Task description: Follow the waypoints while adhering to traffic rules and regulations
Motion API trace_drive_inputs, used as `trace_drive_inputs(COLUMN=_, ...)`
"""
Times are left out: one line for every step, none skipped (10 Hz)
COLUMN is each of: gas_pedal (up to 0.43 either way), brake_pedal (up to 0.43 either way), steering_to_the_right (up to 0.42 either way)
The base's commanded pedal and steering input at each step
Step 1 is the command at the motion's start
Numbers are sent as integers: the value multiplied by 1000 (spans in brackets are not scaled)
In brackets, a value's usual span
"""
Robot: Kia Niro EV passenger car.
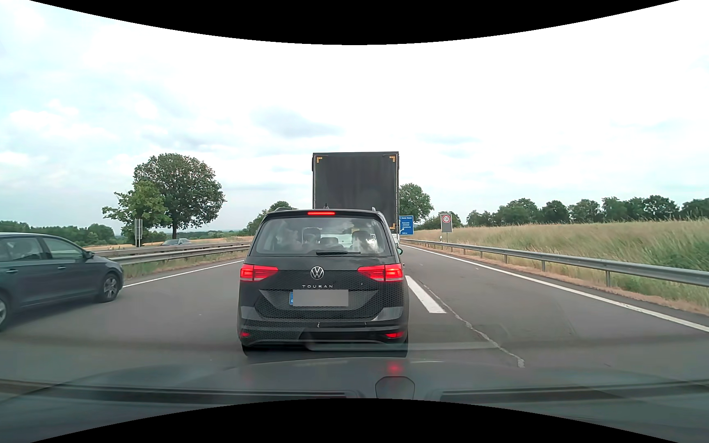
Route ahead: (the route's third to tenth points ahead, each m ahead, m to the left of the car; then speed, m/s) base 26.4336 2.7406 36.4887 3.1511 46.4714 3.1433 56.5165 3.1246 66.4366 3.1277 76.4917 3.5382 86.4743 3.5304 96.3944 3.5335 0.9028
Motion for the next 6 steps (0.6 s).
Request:
trace_drive_inputs(gas_pedal=0, brake_pedal=244, steering_to_the_right=-2)
trace_drive_inputs(gas_pedal=0, brake_pedal=244, steering_to_the_right=-2)
trace_drive_inputs(gas_pedal=0, brake_pedal=244, steering_to_the_right=-2)
trace_drive_inputs(gas_pedal=0, brake_pedal=250, steering_to_the_right=-2)
trace_drive_inputs(gas_pedal=0, brake_pedal=250, steering_to_the_right=-2)
trace_drive_inputs(gas_pedal=0, brake_pedal=250, steering_to_the_right=-2)
